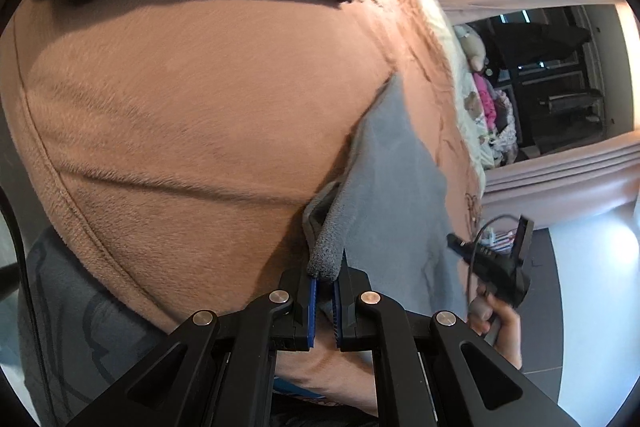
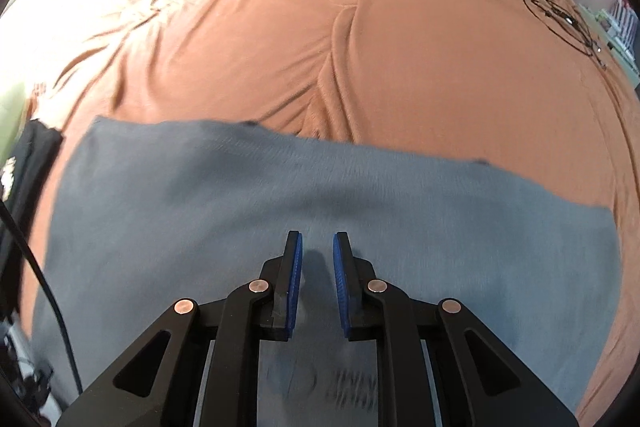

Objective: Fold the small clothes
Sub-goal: 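Lift the grey shirt with both grippers and fold it over toward the other gripper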

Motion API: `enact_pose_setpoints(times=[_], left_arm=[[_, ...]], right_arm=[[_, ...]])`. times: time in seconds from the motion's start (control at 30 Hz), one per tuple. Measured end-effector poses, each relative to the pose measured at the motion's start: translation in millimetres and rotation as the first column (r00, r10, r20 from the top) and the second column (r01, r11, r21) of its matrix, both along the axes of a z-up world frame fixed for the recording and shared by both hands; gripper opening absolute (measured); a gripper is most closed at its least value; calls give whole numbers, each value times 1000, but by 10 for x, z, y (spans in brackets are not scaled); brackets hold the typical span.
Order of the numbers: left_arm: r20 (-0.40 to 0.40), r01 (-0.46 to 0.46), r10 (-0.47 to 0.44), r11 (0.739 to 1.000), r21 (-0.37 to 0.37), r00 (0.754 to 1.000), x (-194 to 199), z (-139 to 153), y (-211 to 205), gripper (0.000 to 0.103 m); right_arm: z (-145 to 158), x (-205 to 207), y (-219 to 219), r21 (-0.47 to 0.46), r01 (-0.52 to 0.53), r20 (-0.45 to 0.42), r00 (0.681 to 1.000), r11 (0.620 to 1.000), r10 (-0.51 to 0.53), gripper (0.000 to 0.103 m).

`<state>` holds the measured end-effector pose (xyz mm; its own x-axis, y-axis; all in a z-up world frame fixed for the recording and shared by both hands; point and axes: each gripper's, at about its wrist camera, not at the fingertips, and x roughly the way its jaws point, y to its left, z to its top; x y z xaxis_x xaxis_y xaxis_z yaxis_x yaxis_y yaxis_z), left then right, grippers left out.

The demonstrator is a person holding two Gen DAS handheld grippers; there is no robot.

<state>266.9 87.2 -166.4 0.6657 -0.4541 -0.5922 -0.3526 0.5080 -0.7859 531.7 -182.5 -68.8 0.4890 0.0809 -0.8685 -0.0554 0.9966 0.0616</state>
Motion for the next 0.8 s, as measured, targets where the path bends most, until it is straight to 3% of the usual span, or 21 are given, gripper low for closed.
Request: enact_pose_setpoints(times=[0.37,0.53,0.8], left_arm=[[124,100,-113,989,108,986,195,634,-297,6],[164,152,-177,977,150,970,389,937,-545,6],[203,230,-279,945,234,939,633,1362,-1018,6]], right_arm=[[-62,-876,-253,162,-29,1,1000,986,29,13],[-24,-1296,-293,232,-76,20,997,970,73,13],[-264,-1727,-335,316,-141,17,990,938,143,13]])
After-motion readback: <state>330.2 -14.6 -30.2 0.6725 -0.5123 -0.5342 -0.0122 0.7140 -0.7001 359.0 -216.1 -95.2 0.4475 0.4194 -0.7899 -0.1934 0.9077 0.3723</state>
